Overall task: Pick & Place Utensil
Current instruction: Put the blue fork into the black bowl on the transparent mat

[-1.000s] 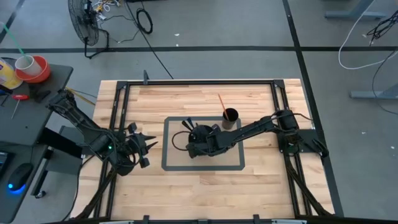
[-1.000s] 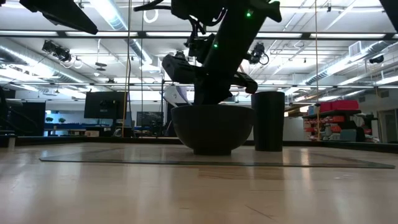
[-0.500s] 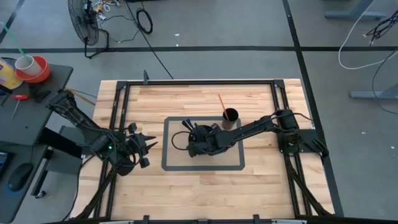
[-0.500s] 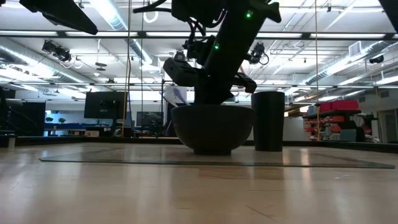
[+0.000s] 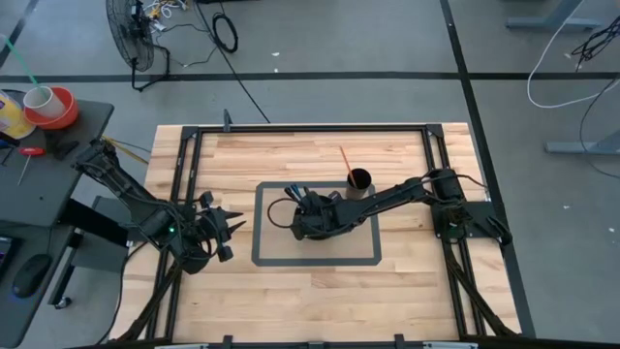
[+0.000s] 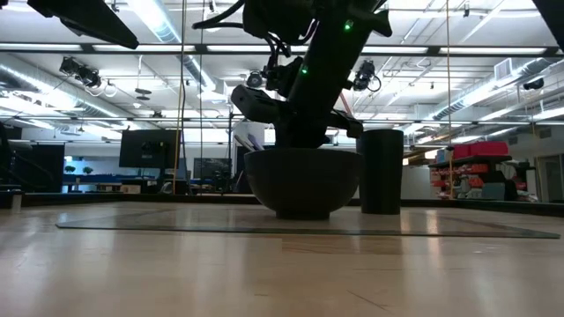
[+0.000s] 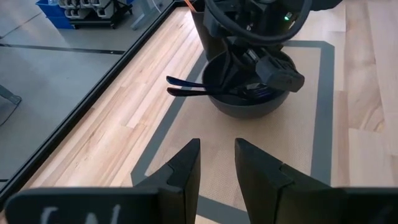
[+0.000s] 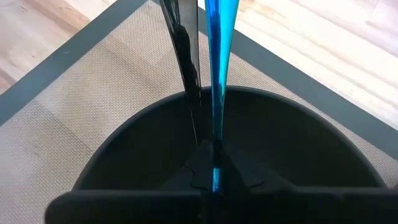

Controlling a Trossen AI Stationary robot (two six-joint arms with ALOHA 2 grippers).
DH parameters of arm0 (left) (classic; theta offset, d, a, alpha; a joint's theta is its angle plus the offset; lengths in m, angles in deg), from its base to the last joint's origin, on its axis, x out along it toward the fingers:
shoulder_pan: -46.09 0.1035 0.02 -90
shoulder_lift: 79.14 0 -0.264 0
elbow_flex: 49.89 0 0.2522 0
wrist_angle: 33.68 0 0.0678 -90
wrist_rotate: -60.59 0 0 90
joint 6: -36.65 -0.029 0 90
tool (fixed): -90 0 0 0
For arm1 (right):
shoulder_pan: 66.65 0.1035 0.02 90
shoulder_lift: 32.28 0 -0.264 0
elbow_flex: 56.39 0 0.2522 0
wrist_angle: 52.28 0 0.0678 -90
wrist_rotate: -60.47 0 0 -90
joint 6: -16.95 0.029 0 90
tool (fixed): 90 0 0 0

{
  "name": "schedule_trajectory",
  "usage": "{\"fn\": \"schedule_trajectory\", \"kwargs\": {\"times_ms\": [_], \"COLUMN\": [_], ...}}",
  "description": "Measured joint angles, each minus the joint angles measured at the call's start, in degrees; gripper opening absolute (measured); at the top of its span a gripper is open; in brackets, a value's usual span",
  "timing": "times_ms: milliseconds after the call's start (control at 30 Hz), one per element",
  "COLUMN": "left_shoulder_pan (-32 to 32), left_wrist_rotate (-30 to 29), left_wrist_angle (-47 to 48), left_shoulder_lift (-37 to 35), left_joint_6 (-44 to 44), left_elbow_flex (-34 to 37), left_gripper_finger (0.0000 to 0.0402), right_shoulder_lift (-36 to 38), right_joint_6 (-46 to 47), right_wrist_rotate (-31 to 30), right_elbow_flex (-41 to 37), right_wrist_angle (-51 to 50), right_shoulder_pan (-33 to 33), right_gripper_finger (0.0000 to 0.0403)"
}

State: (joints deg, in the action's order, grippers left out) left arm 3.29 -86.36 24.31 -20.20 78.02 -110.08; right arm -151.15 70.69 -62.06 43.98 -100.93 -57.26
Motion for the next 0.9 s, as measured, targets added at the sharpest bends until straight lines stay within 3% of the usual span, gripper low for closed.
{"fn": "schedule_trajectory", "kwargs": {"times_ms": [367,900], "left_shoulder_pan": [0.0,0.0], "left_wrist_rotate": [0.02,0.04], "left_wrist_angle": [0.0,0.0], "left_shoulder_lift": [0.0,0.0], "left_joint_6": [0.0,0.0], "left_elbow_flex": [0.0,0.0], "left_gripper_finger": [0.0105,0.0105], "right_shoulder_lift": [0.04,0.04], "right_joint_6": [4.47,5.81], "right_wrist_rotate": [1.9,1.43], "right_elbow_flex": [0.0,0.0], "right_wrist_angle": [-0.18,-0.52], "right_shoulder_pan": [-1.43,-0.69], "right_gripper_finger": [0.0032,0.008]}}
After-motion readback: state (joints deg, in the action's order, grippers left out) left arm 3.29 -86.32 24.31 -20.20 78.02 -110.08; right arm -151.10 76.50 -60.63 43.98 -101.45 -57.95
